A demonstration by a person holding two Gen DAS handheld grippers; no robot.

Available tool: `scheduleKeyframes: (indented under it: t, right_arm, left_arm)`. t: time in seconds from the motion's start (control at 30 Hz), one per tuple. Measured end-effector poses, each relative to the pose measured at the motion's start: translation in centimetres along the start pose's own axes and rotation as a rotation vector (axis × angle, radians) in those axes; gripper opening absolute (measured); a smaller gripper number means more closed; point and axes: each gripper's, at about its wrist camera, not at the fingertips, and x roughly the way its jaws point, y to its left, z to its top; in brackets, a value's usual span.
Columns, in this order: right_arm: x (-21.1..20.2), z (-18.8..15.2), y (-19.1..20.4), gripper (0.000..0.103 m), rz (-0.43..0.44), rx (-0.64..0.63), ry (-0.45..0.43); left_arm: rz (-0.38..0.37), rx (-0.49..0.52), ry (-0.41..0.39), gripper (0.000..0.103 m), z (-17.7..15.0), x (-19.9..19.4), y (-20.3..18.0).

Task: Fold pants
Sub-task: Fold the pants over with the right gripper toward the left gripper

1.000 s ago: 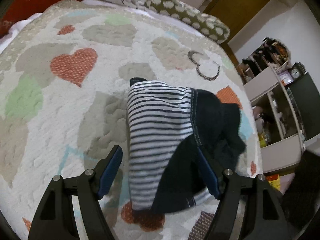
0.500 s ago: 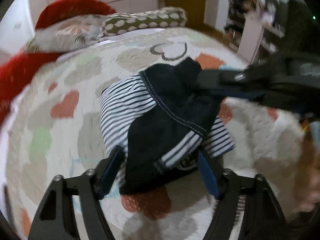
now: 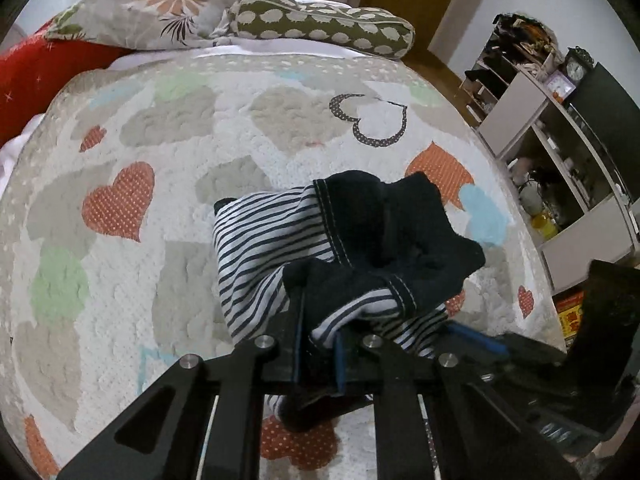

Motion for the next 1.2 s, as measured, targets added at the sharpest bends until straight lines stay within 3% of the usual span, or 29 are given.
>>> scheduleKeyframes:
  t: [0.2,0.37,0.43,0.53,0.7,0.83,0.97,1.03,1.07,1.1,1.17,1.2]
  right_arm:
    - [5.9,-0.1,1.5,0.023,0.055,0.022,0.118]
    - [6.1,-2.2,5.4,0.024,-0.018,-0.237,0.14]
    - [4.8,-3.0,5.9,0.027,-0.004,-0.292,0.14]
    - [2.2,-3.7,4.0,0.027,0.024,-0.234,0.134]
    - [-1.6,-3.4,-0.7,0.027,-0.053,-0.081,0.056]
    - [-3.0,-1.1,-2.6,0.027,-0.1,0.029,-0.034]
    - [-2.0,1.4,-1.3,0.027,-0.045,0.081,-0.077]
    - [-0.4,2.6,-0.1,0.036,-0.115,0.074,-0.067]
    - [0.6,3.1,0.3,0.051,-0.176,0.054,-0.056]
    - [1.6,3.2,0.7,0.056,-0.24,0.03,-0.051]
    - [3.0,3.3,1.6,0.055,-0.291,-0.016,-0.03]
    - [3.1,3.1,1.6,0.038,-0.282,-0.028,-0.011]
  left_arm:
    - [-0.014,-0.015,0.001,0.011,-0.2,-0.1,0.2]
    - [-0.013,-0.021,-0.001,0.012,-0.5,0.0,0.2]
    - [-0.009,-0.011,-0.001,0.012,-1.0,0.0,-0.1]
    - [0.014,0.044,0.001,0.013,-2.4,0.1,-1.0]
    - [0.075,0.119,0.001,0.023,-5.7,1.1,-2.1]
    - [0.045,0.078,-0.024,0.031,-6.7,0.5,-1.3]
    - [0.03,0.048,-0.035,0.032,-7.1,0.4,-0.9]
    - [0.033,0.045,-0.043,0.032,-7.2,0.5,-0.9]
    - [0.033,0.045,-0.048,0.032,-7.3,0.4,-0.9]
    - [0.031,0.043,-0.052,0.032,-7.3,0.4,-0.9]
    - [0.02,0.036,-0.057,0.032,-7.4,0.4,-0.6]
    - [0.017,0.033,-0.056,0.032,-7.5,0.3,-0.6]
